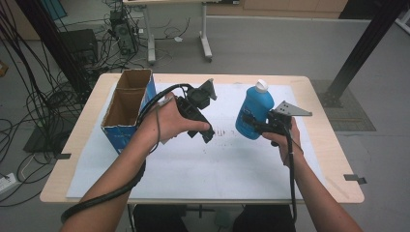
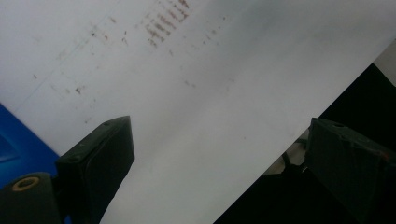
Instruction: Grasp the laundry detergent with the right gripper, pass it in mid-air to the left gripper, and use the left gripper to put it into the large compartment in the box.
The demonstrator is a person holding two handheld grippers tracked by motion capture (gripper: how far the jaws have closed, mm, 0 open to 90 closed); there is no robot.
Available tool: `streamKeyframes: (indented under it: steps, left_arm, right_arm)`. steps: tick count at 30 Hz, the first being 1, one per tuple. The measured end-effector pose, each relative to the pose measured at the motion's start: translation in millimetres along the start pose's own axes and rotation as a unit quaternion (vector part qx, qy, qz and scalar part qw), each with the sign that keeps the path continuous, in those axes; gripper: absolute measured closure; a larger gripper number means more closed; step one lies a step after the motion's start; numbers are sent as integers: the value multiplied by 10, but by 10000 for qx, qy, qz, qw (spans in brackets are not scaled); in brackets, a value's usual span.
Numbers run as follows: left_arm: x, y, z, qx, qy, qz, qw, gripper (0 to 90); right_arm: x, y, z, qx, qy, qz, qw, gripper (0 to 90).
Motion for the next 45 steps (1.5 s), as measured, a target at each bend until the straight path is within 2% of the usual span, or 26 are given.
streamKeyframes:
  steps: [5,7,10,11,13,14,17,18,19,20,21,22,23,26,27,28,30,34,35,37,39,40,41,43,44,45]
  left_arm:
    - [-55,-130,-65,-83,222,266,9994,92]
    - [-59,-150,-69,-58,296,267,9992,93]
    - [-68,-202,-67,43,534,205,9983,93]
    - [-68,-202,-67,43,534,205,9983,93]
    - [-80,-250,-94,-19,714,162,9973,92]
    - [-80,-250,-94,-19,714,162,9973,93]
    - [-117,-304,-127,-137,961,357,9946,94]
    - [-117,-304,-127,-137,961,357,9946,93]
    - [-126,-315,-134,-160,978,441,9941,94]
    - [-129,-324,-132,-125,999,450,9939,94]
    - [-134,-338,-126,-79,1079,457,9931,96]
    - [-134,-360,-126,-16,1200,367,9921,95]
    - [-134,-360,-126,-16,1200,367,9921,96]
    - [-207,-415,-151,-46,1574,385,9868,96]
    - [-207,-415,-151,-46,1574,385,9868,96]
    - [-238,-436,-149,-5,1651,379,9856,96]
    - [-247,-459,-147,36,1816,293,9829,96]
    - [-272,-500,-137,81,1934,300,9806,97]
    - [-287,-525,-122,126,1960,342,9799,97]
    - [-298,-545,-109,163,2041,344,9782,97]
    - [-303,-563,-108,167,2052,310,9781,98]
    - [-303,-563,-108,167,2052,310,9781,98]
    - [-318,-581,-113,148,2063,317,9779,98]
    - [-335,-592,-115,155,2112,338,9767,98]
    - [-335,-592,-115,155,2112,338,9767,98]
    - [-342,-596,-116,170,2124,333,9765,98]
  right_arm:
    - [90,-57,-42,63,-96,-393,9992,441]
    - [107,-72,-49,60,-107,-459,9989,441]
    - [183,-130,-86,31,-93,-800,9967,440]
    - [183,-130,-86,31,-93,-800,9967,440]
    - [249,-165,-106,42,-122,-1043,9945,440]
    - [249,-165,-106,42,-122,-1043,9945,440]
    - [349,-219,-126,54,-79,-1470,9891,440]
    - [349,-219,-126,54,-79,-1470,9891,440]
    - [407,-247,-137,57,-91,-1698,9854,440]
    - [407,-247,-137,57,-91,-1698,9854,440]
    - [438,-260,-141,65,-131,-1802,9835,440]
    - [500,-281,-144,81,-231,-1979,9799,440]
    - [530,-290,-144,86,-265,-2066,9780,439]
    - [614,-310,-138,115,-341,-2309,9723,440]
    - [614,-310,-138,115,-341,-2309,9723,440]
    - [667,-321,-132,158,-416,-2444,9687,440]
    - [706,-319,-131,176,-479,-2485,9673,439]
    - [758,-332,-135,182,-524,-2608,9638,439]
    - [792,-349,-143,171,-539,-2697,9613,439]
    - [831,-369,-152,168,-561,-2783,9587,439]
    - [874,-389,-161,179,-607,-2863,9561,439]
    - [874,-389,-161,179,-607,-2863,9561,439]
    - [922,-410,-174,181,-652,-2951,9531,439]
    - [975,-429,-189,180,-696,-3042,9499,439]
    - [975,-429,-189,180,-696,-3042,9499,439]
    - [1027,-436,-205,182,-748,-3111,9473,439]
Point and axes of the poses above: each handheld gripper's, and its own axes: y roughly forward along the jaws, z roughly out of its underside, x roughly to its left, the point moved 10 cm from there along y, roughly forward along the jaws, and after that the axes turned 8 degrees about z, right-handed, at the moved point
